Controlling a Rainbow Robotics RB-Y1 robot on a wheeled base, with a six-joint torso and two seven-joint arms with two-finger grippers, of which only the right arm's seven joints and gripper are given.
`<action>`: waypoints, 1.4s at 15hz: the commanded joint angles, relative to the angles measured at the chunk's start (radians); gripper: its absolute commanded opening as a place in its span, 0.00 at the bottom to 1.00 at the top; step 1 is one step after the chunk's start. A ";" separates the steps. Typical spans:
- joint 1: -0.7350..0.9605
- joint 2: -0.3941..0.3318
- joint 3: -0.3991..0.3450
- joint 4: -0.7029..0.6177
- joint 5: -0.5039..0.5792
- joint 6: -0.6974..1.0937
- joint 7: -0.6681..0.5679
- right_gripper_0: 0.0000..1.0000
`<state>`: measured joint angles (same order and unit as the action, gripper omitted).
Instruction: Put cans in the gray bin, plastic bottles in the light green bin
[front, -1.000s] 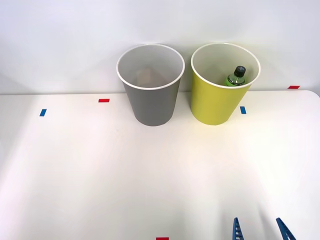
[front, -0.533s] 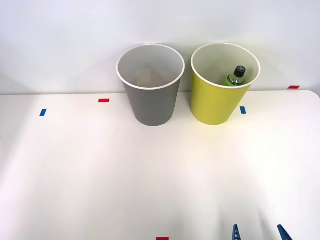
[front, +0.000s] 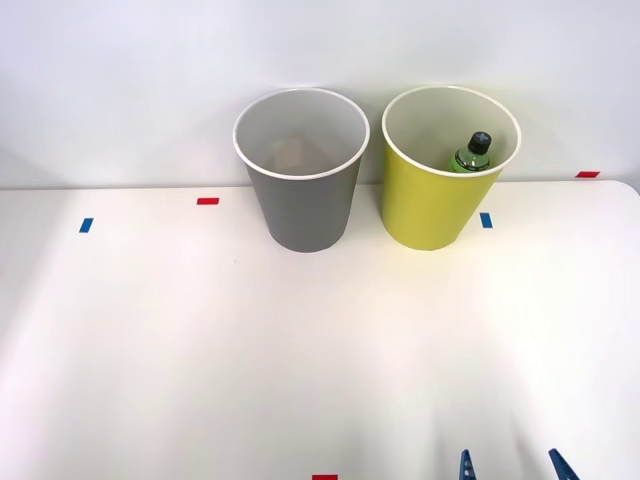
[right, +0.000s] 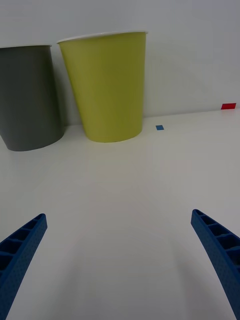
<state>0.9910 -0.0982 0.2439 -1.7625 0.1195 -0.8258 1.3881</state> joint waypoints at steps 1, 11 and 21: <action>0.000 0.000 0.000 0.000 0.000 0.000 0.000 1.00; 0.000 0.000 0.000 0.000 0.000 0.000 0.000 1.00; 0.000 0.000 0.000 0.000 0.000 0.000 0.000 1.00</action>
<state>0.9910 -0.0982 0.2439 -1.7625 0.1196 -0.8254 1.3882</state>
